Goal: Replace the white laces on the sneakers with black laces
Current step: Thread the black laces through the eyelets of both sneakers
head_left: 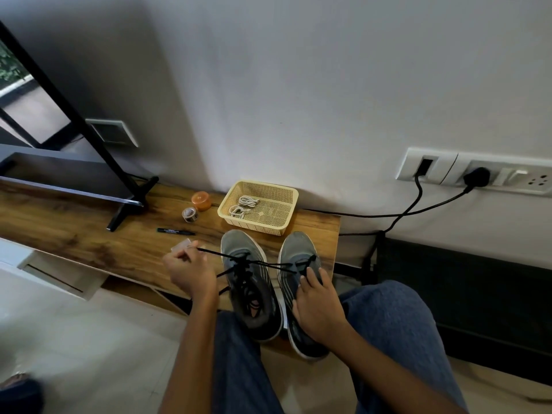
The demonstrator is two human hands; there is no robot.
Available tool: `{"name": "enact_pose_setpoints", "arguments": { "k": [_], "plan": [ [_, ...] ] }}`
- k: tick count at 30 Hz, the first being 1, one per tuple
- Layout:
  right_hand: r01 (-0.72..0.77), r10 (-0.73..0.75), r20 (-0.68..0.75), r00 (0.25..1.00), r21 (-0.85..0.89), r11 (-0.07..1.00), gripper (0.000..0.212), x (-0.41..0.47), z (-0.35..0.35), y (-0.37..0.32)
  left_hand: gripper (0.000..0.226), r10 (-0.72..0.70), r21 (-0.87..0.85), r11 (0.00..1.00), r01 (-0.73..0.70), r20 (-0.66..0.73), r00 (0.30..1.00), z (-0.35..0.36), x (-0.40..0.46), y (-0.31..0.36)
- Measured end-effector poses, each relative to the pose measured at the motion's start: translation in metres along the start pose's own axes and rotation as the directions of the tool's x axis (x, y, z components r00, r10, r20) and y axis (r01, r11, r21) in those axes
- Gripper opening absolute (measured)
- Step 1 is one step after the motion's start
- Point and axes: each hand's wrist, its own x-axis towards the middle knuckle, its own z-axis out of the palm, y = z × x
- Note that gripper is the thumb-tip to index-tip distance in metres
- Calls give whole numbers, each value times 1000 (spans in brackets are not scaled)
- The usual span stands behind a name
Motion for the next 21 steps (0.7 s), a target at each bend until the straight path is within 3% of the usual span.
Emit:
{"name": "enact_pose_setpoints", "arguments": {
  "k": [3,6,8,10,12,13,18,21],
  "plan": [
    [-24,25,-15,1000,41,999,51,-2,4,0,10,73,185,978,-99,144,987,3,-23,-2],
    [-79,88,-124,988,71,994,42,-1,12,0,25,230,387,852,-352,327,917,10,-56,-14],
    [-89,108,-220,969,98,991,36,0,17,-1,31,338,464,677,-572,495,801,18,-72,-28],
    [-103,132,-297,946,114,988,36,2,17,0,28,379,414,481,-773,697,609,26,-85,-45],
    [-89,129,-380,916,122,989,34,2,19,-1,26,384,319,323,-891,816,431,33,-92,-59],
    [-80,128,-401,907,135,988,35,1,19,-1,26,392,300,285,-910,830,397,37,-92,-66],
    [-70,125,-404,906,147,987,33,1,20,-1,17,257,380,211,-900,867,427,52,-89,-62],
    [-87,139,-390,910,148,985,36,-1,17,0,23,227,460,224,-859,833,505,54,-82,-53]
  ]
}}
